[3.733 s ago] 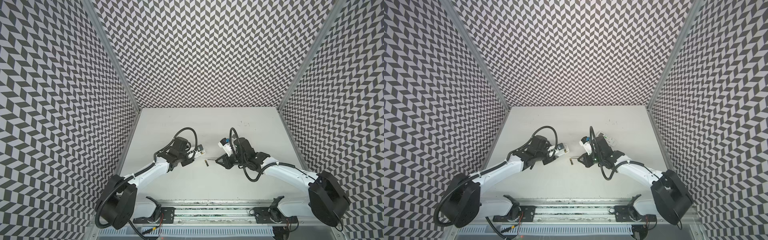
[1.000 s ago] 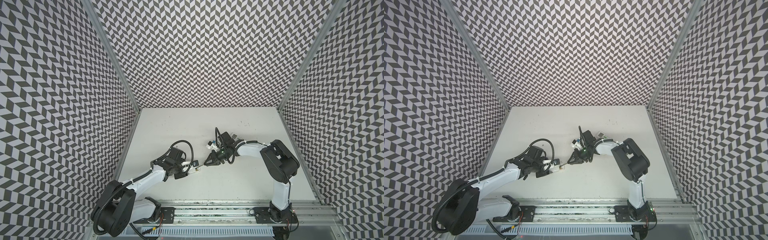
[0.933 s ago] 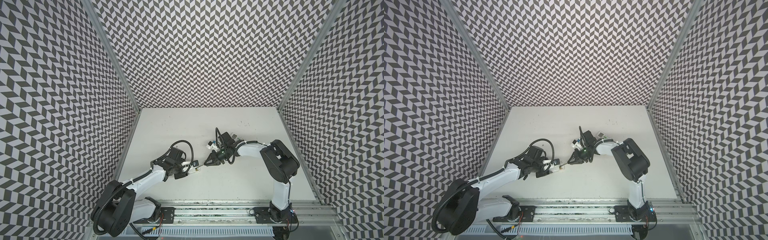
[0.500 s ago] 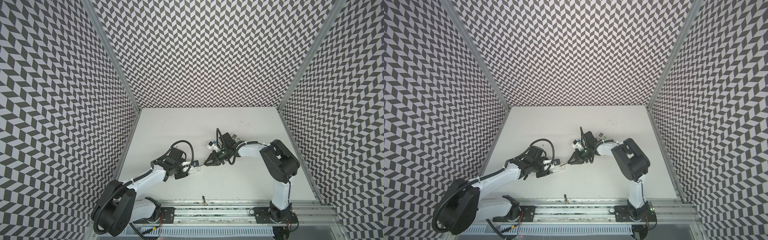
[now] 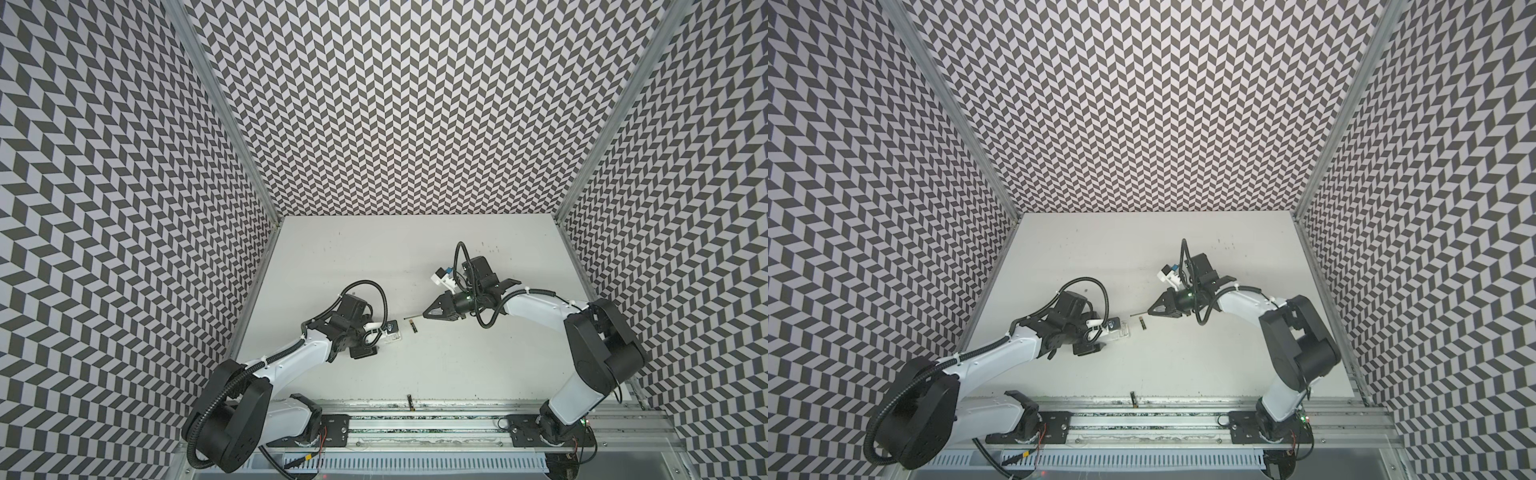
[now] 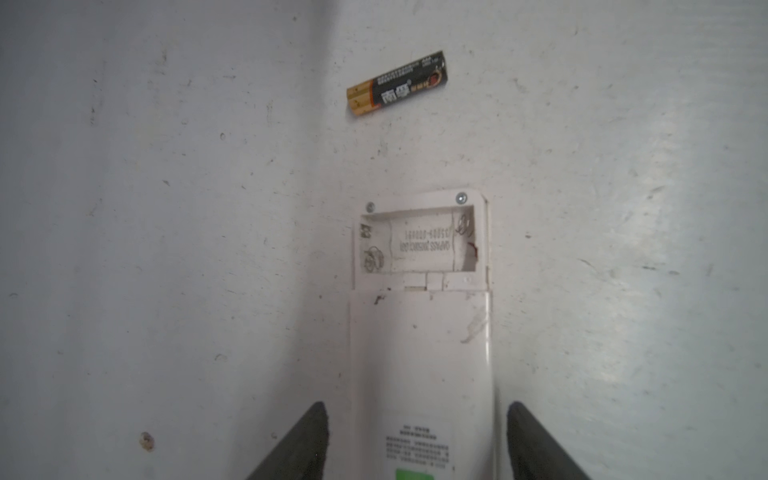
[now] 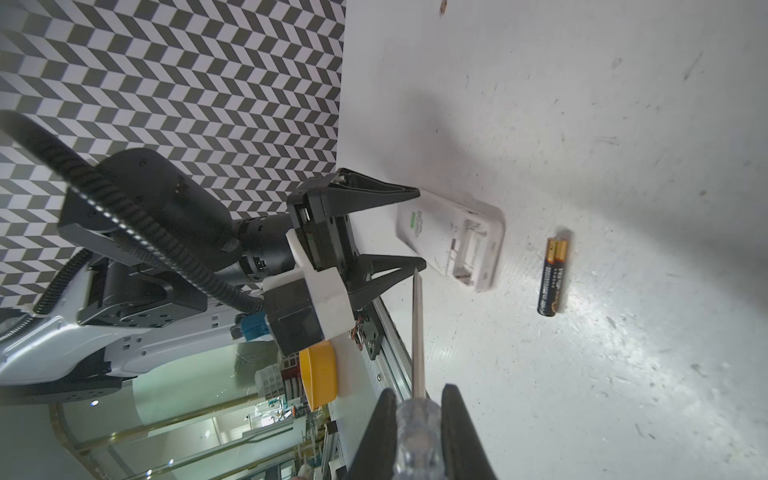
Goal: Unload the batteries from the remote control
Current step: 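Set the remote down with the left gripper while the right gripper drops the screwdriver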
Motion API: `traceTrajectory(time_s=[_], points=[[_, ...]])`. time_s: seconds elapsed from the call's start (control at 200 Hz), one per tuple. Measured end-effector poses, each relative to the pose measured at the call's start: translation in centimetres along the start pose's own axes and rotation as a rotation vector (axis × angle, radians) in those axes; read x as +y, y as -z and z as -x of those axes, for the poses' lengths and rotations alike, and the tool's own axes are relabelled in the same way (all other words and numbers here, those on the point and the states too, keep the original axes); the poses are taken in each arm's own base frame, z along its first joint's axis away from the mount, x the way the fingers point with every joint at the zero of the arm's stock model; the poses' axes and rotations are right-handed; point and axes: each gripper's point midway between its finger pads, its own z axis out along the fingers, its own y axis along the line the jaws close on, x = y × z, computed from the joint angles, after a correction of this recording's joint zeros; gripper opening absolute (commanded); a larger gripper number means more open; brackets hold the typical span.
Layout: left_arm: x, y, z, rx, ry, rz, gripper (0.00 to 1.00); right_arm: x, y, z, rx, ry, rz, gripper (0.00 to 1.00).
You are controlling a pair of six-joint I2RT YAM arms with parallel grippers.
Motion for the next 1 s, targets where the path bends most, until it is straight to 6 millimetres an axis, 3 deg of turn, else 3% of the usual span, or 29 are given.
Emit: traceTrajectory(time_s=[0.135, 0.336, 0.556, 0.696, 1.002], points=[[0.3, 0.5, 0.9, -0.021, -0.002, -0.015, 0.99, -0.7, 1.1, 0.2, -0.035, -0.008, -0.015, 0.0], [0.1, 2.2, 4.6, -0.128, -0.062, -0.099, 0.97, -0.5, 3.2, 1.0, -0.109, 0.04, -0.033, 0.0], [-4.8, 3.8, 8.5, -0.243, -0.239, -0.293, 0.91, -0.9, 4.4, 1.2, -0.154, 0.084, -0.071, 0.0], [-7.4, 3.6, 9.0, -0.246, -0.298, -0.382, 0.9, -1.5, 4.6, 0.6, -0.163, 0.095, -0.106, 0.0], [-6.9, 3.1, 8.6, -0.226, -0.242, -0.362, 0.92, -1.9, 6.3, -0.8, -0.271, 0.189, -0.188, 0.01]])
